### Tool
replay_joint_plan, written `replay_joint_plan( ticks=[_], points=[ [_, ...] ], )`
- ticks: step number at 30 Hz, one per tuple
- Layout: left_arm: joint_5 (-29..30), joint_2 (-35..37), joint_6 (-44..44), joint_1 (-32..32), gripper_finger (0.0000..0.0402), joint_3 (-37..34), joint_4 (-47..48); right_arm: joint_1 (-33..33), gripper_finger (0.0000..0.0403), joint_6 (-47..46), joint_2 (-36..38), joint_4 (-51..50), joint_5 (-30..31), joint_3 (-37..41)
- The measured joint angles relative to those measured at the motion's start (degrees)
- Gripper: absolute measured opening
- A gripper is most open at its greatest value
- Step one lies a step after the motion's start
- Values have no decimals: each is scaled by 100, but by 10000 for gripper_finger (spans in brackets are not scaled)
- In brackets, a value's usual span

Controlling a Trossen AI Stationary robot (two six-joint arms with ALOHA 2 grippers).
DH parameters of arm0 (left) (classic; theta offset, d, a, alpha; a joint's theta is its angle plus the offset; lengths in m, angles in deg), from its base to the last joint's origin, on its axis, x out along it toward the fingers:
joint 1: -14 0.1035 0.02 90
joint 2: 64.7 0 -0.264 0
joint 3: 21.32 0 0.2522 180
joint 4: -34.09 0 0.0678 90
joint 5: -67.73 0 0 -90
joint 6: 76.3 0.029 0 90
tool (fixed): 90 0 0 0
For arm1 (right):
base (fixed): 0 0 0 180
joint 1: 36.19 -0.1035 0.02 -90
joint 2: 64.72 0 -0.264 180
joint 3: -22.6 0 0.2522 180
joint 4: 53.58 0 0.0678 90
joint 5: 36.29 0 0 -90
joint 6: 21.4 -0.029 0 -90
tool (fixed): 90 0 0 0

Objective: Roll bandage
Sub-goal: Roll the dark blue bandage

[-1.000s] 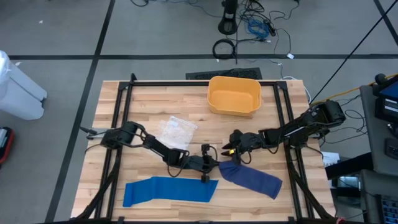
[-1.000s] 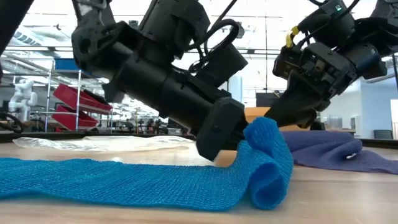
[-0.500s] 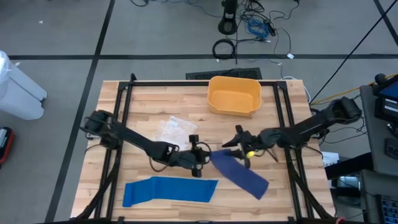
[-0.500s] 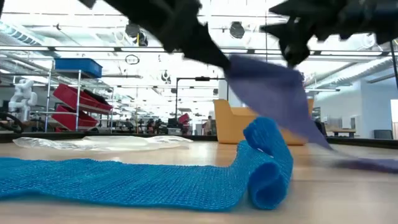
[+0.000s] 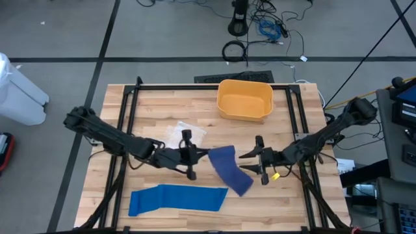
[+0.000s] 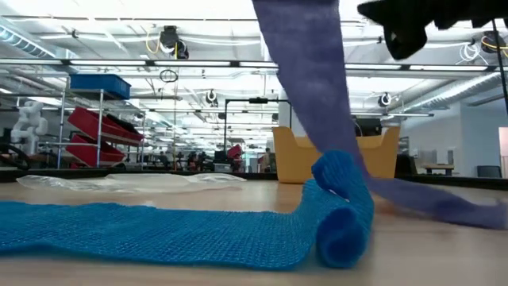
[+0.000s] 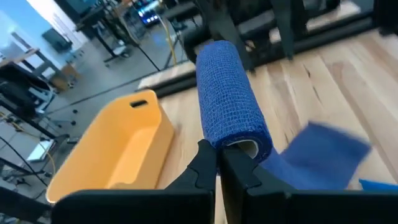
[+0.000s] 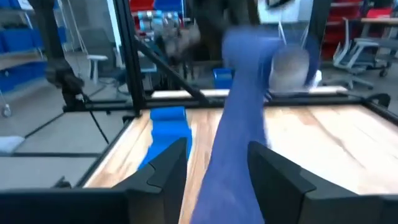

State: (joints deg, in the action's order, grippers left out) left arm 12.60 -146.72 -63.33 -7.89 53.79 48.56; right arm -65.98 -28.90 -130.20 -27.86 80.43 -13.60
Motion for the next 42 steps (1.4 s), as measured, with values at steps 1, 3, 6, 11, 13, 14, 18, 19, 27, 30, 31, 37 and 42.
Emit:
replay_joint_plan(
  ticks=[1, 3, 6, 11, 13, 14, 18, 19, 27, 30, 31, 37, 42],
  points=[
    [2, 66, 0, 0, 5, 0, -10, -6, 162, -3, -87, 33, 117, 0],
    [-8, 166, -6, 15, 5, 0, -35, 1, 169, 5, -226, 93, 377, 0],
    [-67, 244, 73, 17, 5, 2, -114, 58, 180, 207, -351, 164, 793, 0],
    [-212, 245, 505, 12, 5, 2, -229, 233, 193, 504, -391, 470, 534, 0],
    [-236, 247, 565, 17, 5, 2, -229, 324, 194, 513, -396, 553, 127, 0],
    [-324, 247, 572, 43, 5, 2, -223, 383, 193, 517, -396, 583, -49, 0],
    [-776, 245, 581, 173, 5, 4, -227, 579, 178, 487, -396, 624, -283, -1],
    [-793, 245, 581, 199, 5, 4, -227, 632, 170, 453, -396, 614, -404, -14],
    [-970, 245, 398, 514, 5, 6, -281, 940, 94, -146, -570, 486, -1206, -238],
    [-1082, 245, 402, 589, 5, 7, -337, 1011, 68, -296, -839, 467, -1193, -251],
    [-1088, 245, 404, 607, 5, 7, -328, 1039, 58, -357, -924, 477, -1192, -251],
    [-992, 245, 655, 621, 5, 7, -316, 1035, 4, -604, -1279, 493, -1214, -254],
    [-514, 387, 751, 624, 5, 9, -276, 804, 0, -841, -1485, 394, -1212, -254]
  ],
)
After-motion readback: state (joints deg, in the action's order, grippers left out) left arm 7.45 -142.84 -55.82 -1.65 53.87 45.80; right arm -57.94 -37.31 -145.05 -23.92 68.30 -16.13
